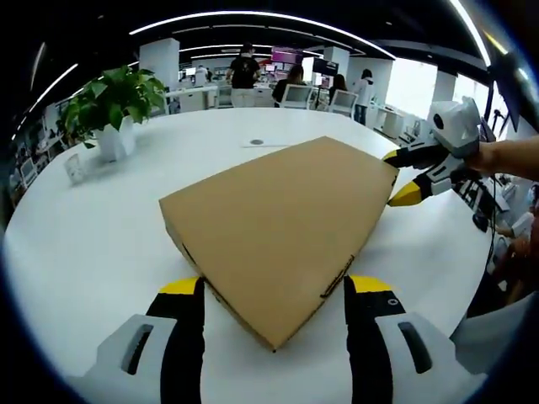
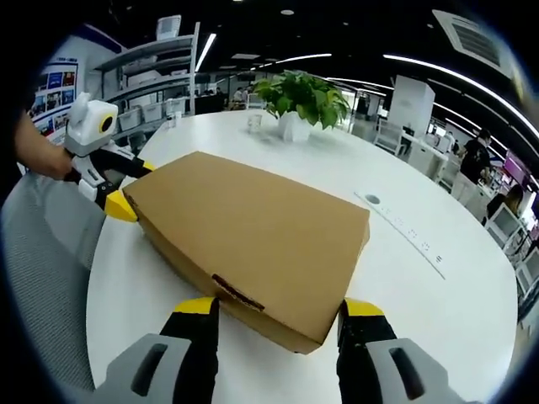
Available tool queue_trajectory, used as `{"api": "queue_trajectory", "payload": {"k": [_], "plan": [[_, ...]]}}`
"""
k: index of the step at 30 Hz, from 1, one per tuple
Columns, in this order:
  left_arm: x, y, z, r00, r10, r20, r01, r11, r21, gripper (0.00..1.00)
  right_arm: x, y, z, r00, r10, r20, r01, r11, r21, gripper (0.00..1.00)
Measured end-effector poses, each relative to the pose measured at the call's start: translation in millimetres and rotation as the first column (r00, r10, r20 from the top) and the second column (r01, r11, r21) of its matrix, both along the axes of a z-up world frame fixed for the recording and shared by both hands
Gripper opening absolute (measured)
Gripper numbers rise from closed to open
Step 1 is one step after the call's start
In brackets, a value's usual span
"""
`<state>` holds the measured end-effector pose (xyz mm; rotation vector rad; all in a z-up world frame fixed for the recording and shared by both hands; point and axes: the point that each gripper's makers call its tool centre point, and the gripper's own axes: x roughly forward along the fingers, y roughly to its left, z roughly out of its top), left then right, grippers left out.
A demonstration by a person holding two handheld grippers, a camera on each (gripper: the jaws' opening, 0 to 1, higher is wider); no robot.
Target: Operate the shoe box by opening the lid, removing the specified soft item, and placing it in the target area until the item is outside and the box remains undamaged.
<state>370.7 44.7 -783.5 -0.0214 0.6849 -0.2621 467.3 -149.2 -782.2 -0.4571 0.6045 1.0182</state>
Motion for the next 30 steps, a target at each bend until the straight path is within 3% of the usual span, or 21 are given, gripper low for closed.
{"api": "queue_trajectory", "payload": {"k": [5,6,12,30], "plan": [[-0.1,2.8,0.4,1.0,-0.011,-0.003,0.011,1.0,0.0,0.68,-3.0,3.2,0.6,1.0,-0.017,-0.012,0.018,1.0,0.013,0.56],[0.1,2.8,0.5,1.0,-0.014,-0.004,0.014,1.0,-0.001,0.68,-4.1,6.1,1.9,0.998,-0.052,-0.043,0.054,0.997,0.048,0.56],[0.9,9.0,0.0,0.999,-0.036,-0.014,0.036,0.999,0.002,0.68,-7.8,8.2,0.6,0.999,-0.051,-0.019,0.052,0.998,0.031,0.56],[2.5,24.3,-0.7,0.991,-0.121,-0.056,0.121,0.993,0.012,0.68,-23.4,18.0,2.1,0.991,-0.127,-0.033,0.128,0.991,0.043,0.55]]}}
